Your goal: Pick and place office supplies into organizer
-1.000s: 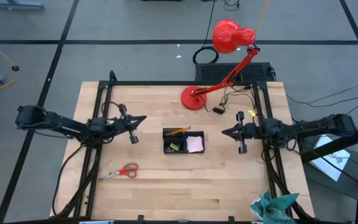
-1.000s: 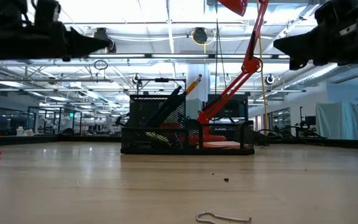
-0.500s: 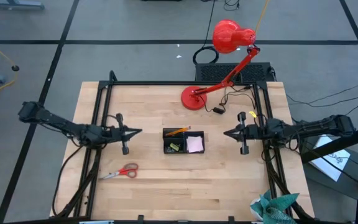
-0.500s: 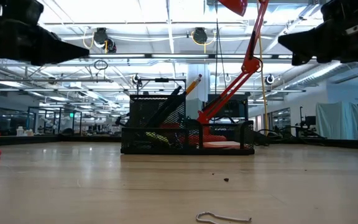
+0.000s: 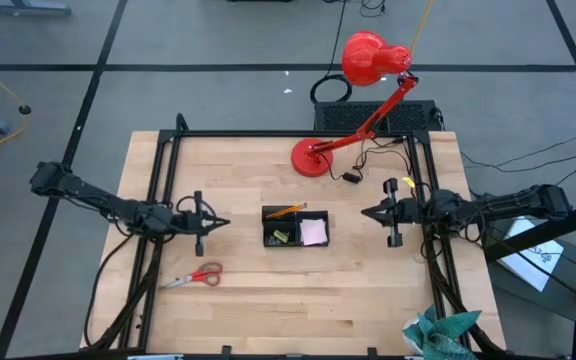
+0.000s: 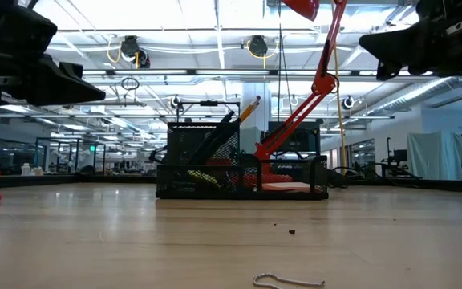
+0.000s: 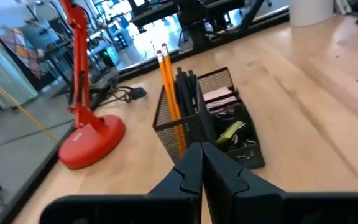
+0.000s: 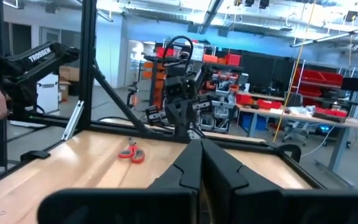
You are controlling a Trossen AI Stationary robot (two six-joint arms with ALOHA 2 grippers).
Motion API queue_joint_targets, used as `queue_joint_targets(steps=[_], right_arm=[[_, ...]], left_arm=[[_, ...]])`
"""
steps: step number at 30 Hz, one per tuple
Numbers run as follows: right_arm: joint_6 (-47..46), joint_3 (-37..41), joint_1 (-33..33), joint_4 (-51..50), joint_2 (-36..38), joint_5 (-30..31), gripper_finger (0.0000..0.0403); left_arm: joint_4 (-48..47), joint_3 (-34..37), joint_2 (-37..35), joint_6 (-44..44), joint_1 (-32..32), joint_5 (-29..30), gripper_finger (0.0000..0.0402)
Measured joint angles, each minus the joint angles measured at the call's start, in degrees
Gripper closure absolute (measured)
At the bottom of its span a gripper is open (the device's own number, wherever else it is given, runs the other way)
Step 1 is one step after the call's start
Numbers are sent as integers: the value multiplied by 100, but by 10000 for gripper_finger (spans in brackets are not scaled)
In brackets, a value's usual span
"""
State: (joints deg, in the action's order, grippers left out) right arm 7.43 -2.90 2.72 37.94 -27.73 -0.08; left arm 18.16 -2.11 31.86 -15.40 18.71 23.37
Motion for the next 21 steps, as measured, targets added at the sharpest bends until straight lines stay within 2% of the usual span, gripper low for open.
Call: queue_joint_targets(steps=[7, 14, 21], right_arm=[[-4, 0, 0, -165, -24, 3, 401], [271, 0, 0, -572, -28, 34, 401], [246, 0, 0, -732, -26, 321, 401]], left_arm=[[-3, 0, 0, 200, 1, -98, 377], [-2, 0, 0, -350, 1, -95, 376], [-53, 0, 0, -393, 1, -76, 376]])
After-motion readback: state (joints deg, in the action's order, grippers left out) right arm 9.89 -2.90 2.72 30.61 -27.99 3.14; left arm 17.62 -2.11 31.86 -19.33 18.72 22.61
